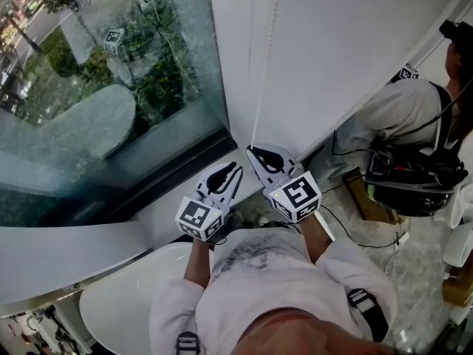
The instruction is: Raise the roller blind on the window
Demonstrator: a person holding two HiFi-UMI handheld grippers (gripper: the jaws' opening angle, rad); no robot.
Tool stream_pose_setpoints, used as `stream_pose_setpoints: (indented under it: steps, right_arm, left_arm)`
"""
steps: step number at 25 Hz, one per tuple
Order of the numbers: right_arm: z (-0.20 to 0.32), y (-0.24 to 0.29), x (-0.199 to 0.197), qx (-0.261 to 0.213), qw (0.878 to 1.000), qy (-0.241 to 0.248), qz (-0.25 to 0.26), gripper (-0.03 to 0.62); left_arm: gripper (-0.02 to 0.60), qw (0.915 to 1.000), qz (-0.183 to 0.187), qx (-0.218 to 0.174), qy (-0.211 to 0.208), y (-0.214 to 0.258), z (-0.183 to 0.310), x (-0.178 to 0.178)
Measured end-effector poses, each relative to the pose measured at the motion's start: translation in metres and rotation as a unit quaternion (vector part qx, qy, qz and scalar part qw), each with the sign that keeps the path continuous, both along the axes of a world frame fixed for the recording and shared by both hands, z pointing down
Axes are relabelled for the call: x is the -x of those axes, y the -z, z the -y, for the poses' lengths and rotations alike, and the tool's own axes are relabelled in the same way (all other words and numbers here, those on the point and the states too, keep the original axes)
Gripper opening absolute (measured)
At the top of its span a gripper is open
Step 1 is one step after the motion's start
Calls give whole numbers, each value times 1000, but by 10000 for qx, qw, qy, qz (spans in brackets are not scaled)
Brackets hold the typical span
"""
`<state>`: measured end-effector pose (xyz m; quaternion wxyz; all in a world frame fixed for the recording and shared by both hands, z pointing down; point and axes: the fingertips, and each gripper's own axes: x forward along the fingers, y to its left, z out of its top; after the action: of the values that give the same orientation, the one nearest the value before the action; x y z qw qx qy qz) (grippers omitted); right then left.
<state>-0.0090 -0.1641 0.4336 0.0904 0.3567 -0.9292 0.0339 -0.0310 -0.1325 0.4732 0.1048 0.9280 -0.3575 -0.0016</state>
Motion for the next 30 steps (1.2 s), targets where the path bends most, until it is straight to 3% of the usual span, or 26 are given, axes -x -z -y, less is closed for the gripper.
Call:
stream_pose_setpoints:
  steps: [7, 13, 18, 19, 20, 30]
  right_arm:
    - [0, -1, 1, 9, 10000, 33, 31, 61]
    - [-3, -1, 7, 12, 10000, 75, 37, 61]
    - [-6, -3, 10, 14, 9999, 136, 24, 61]
    - [-6, -4, 10, 21, 9999, 147, 26, 61]
    - [-6, -4, 10, 25, 9999, 154, 29, 61]
    - [-7, -24, 16, 229, 9995, 170, -157, 61]
  left_arm:
    - [83, 9970, -112, -726, -236, 93, 11, -6]
    - [86, 9923, -120, -1192, -316, 143, 28, -19]
    - [79, 9908, -156, -1281, -408, 152, 34, -30]
    - [25, 9907, -123, -1311, -354, 151, 34, -30]
    - [11, 9905, -87, -1339, -303, 151, 35, -31]
    - [8, 9928, -33, -1195, -79, 129, 35, -22]
